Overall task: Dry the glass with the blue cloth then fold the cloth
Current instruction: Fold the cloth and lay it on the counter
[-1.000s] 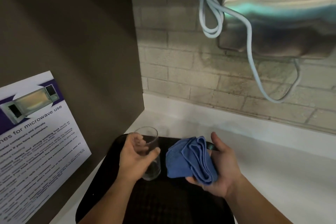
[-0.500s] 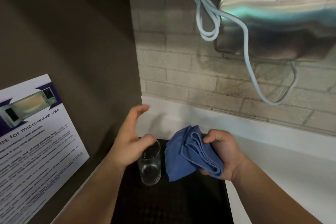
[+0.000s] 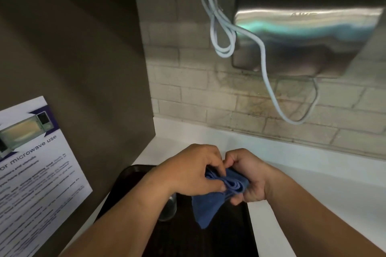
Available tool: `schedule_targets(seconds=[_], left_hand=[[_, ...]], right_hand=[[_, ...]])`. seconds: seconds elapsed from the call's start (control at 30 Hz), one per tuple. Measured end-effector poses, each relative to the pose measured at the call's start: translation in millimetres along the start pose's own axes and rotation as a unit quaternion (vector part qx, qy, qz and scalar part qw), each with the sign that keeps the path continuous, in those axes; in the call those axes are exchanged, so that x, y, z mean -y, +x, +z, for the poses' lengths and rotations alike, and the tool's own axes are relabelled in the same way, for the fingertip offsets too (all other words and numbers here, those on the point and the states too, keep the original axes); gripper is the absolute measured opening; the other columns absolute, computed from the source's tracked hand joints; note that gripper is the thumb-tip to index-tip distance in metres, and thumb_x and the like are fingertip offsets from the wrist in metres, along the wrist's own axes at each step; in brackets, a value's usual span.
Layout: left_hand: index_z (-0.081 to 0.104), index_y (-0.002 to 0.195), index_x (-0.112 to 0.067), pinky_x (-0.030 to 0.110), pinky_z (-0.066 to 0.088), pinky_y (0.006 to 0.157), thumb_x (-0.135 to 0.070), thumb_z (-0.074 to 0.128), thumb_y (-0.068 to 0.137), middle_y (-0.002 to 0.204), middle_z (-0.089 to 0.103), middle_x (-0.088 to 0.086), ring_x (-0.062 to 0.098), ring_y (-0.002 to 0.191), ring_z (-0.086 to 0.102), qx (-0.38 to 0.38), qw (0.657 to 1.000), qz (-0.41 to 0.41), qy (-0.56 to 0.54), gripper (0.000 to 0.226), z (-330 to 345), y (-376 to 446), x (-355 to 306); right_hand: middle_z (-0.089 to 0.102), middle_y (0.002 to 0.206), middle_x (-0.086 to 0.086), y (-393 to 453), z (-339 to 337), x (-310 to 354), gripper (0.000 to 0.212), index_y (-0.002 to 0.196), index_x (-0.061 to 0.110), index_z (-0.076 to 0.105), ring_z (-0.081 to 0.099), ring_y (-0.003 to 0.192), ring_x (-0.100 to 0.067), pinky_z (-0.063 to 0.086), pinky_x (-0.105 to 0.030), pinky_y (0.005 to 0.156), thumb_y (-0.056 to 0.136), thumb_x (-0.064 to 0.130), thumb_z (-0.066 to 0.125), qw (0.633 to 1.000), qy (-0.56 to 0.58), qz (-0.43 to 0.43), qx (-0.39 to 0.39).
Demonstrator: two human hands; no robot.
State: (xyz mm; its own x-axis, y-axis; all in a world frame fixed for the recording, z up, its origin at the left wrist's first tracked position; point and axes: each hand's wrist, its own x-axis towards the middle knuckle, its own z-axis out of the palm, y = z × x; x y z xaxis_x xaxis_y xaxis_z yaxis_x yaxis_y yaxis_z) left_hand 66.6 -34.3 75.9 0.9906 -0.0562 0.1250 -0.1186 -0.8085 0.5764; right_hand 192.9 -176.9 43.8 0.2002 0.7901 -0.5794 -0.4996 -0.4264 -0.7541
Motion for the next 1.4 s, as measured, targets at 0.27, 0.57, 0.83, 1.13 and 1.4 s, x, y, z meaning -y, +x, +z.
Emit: schedule_targets(seconds=[0.27,0.57,0.83,1.13,1.4], left_hand=[[0.078,0.094,-0.018,0.027,0.051,0.071,-0.021,0.074,0.092,0.092,0.077,0.006,0.0,0.066,0.058,0.033,0.999,-0.018,-0.03,0.005,-7.6,18.8,16.1],[0.073,0.098,-0.001,0.033,0.044,0.076,-0.01,0.069,0.097,0.087,0.071,0.015,0.018,0.078,0.057,0.111,0.99,0.015,-0.091,0.01,-56.4,47.0,2.0],[0.071,0.088,-0.005,0.029,0.04,0.061,-0.031,0.09,0.075,0.069,0.058,-0.002,0.008,0.06,0.05,0.101,0.992,0.065,-0.049,0.035,-48.0,60.4,-40.5],[0.065,0.072,-0.035,0.024,0.048,0.062,-0.024,0.089,0.076,0.069,0.067,-0.013,0.002,0.059,0.059,0.116,0.991,-0.016,0.057,0.027,-2.7,88.0,-65.1],[0.056,0.067,-0.033,0.024,0.038,0.053,-0.025,0.091,0.073,0.07,0.059,-0.011,0.004,0.062,0.054,0.013,0.993,-0.068,0.098,0.036,44.8,108.5,-68.4]], right_hand=[[0.076,0.106,-0.018,-11.4,1.3,-2.5,0.053,0.109,0.007,0.072,0.073,0.086,-0.035,0.059,-0.043,0.055,0.092,0.047,0.042,0.994,-0.051,-0.054,-0.077],[0.079,0.099,-0.014,-74.2,21.8,15.3,0.019,0.103,0.018,0.078,0.072,0.099,-0.032,0.054,-0.056,0.094,0.085,0.024,0.076,0.849,-0.345,-0.297,-0.267],[0.039,0.049,0.002,-108.0,17.0,26.4,0.035,0.054,0.005,0.056,0.035,0.051,-0.014,0.029,-0.028,0.05,0.065,0.033,0.074,0.817,-0.347,-0.304,-0.347],[0.073,0.058,-0.002,-128.8,-46.8,26.5,0.02,0.08,0.029,0.071,0.071,0.056,-0.016,0.061,-0.041,0.064,0.063,0.021,0.063,0.801,-0.493,-0.193,-0.28],[0.065,0.068,0.01,-116.2,-89.4,26.6,0.014,0.066,0.029,0.064,0.061,0.064,-0.009,0.042,-0.024,0.052,0.067,0.016,0.068,0.745,-0.568,-0.188,-0.294]])
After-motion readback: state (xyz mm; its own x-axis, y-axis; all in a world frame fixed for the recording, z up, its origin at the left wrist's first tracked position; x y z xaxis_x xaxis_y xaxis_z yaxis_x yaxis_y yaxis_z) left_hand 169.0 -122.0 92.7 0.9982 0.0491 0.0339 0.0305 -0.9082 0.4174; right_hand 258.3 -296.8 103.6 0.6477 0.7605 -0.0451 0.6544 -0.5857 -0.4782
